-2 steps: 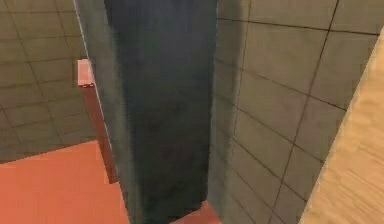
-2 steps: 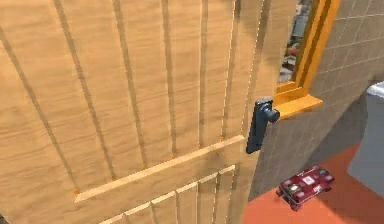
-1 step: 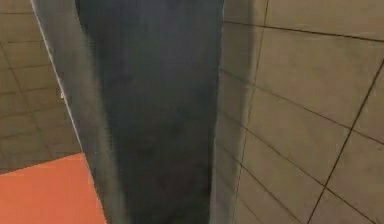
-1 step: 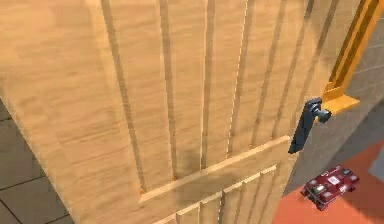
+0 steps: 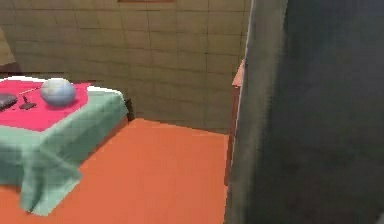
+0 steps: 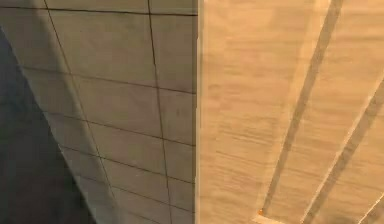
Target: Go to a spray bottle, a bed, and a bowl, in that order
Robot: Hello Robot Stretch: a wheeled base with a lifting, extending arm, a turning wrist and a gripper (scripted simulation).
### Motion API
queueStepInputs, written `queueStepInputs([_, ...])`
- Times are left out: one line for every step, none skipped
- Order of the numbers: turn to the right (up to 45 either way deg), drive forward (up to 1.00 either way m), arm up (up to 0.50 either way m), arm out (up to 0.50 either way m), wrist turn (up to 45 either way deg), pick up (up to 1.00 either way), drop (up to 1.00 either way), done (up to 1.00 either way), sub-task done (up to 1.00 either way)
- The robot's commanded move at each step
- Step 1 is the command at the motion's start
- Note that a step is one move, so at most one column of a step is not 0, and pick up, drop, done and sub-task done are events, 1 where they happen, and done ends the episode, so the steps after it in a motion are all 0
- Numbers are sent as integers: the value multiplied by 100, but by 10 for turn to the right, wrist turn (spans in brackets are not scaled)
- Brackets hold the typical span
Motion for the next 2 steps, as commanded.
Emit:
queueStepInputs([-450, 0, 0, 0, 0, 0, 0, 0, 0])
queueStepInputs([-450, 0, 0, 0, 0, 0, 0, 0, 0])
